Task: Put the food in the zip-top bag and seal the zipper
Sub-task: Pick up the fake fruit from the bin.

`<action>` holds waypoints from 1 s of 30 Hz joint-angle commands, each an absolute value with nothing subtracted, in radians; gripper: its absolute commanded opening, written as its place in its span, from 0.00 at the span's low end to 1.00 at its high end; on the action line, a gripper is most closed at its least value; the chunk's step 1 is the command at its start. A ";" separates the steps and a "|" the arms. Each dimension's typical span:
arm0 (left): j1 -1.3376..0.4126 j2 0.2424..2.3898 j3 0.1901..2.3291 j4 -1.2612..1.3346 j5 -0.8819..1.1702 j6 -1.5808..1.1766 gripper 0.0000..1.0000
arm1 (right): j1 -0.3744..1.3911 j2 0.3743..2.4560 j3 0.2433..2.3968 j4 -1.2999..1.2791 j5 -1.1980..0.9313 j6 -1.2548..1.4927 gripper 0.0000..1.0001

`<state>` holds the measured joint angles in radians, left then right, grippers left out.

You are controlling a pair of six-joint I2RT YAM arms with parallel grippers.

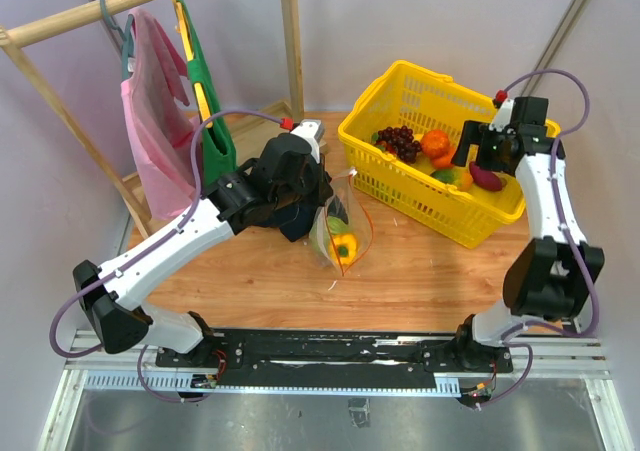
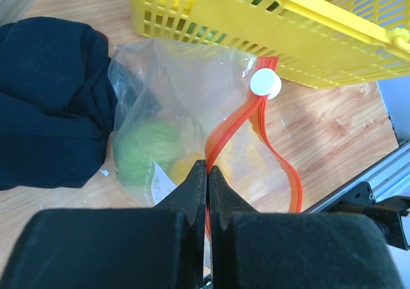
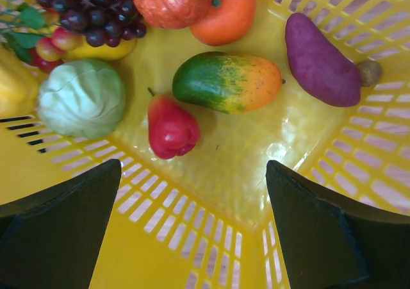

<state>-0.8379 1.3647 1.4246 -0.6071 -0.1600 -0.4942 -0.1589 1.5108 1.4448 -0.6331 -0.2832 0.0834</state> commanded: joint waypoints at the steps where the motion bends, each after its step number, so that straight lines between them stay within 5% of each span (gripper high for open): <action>1: -0.836 1.330 1.420 -0.569 -0.147 -0.473 0.00 | -0.183 1.621 1.516 -0.613 -0.332 0.034 0.97; 16: -0.836 1.341 1.404 -0.569 -0.144 -0.463 0.00 | -0.186 2.022 1.788 -0.715 -0.491 -0.125 0.99; 30: -0.836 1.345 1.399 -0.581 -0.143 -0.466 0.00 | -0.192 2.060 1.720 -0.785 -0.503 -0.170 0.99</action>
<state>-0.8379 1.3628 1.4067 -0.5995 -0.1509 -0.4747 -0.1745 2.0937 1.7573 -0.7479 -0.4969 -0.1432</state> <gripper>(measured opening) 0.011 0.986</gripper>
